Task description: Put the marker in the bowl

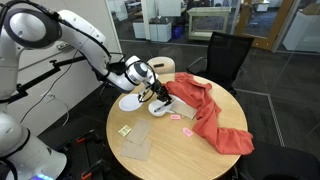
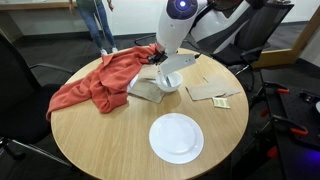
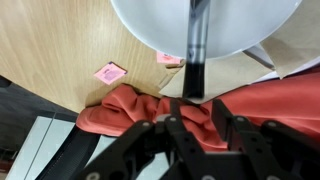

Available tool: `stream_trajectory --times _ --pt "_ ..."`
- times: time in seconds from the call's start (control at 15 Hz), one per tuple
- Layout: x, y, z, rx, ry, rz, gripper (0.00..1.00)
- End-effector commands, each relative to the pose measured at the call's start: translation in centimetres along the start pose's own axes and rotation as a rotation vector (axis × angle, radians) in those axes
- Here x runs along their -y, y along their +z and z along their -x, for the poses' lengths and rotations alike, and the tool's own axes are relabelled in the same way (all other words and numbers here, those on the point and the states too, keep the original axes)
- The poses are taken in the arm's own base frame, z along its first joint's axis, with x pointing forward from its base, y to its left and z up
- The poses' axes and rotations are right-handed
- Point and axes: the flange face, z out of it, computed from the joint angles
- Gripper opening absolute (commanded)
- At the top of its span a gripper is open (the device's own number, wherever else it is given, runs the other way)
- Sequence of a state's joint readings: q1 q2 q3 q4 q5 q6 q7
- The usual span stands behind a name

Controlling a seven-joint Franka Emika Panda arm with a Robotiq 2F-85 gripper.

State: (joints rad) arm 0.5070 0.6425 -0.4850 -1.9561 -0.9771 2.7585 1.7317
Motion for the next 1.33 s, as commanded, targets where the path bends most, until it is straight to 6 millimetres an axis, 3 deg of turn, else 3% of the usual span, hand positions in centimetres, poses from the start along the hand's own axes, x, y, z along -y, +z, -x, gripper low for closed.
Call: stream_trajectory --times 0.0,0.27,0.8,1.07,1.27 --pt "0.2 -0.2 -0.6 -0.007 0.013 -0.013 0.7" --pt "-0.9 -1.6 -1.2 0.005 0.021 -0.021 0.99" --pt "-5.5 -6.8 -2.7 0.134 -0.069 -0.155 1.0" --pt "-8.0 -8.6 -1.5 0.249 -0.183 -0.23 1.0" --pt "-8.7 -9.3 -0.3 0.344 -0.253 -0.277 1.0"
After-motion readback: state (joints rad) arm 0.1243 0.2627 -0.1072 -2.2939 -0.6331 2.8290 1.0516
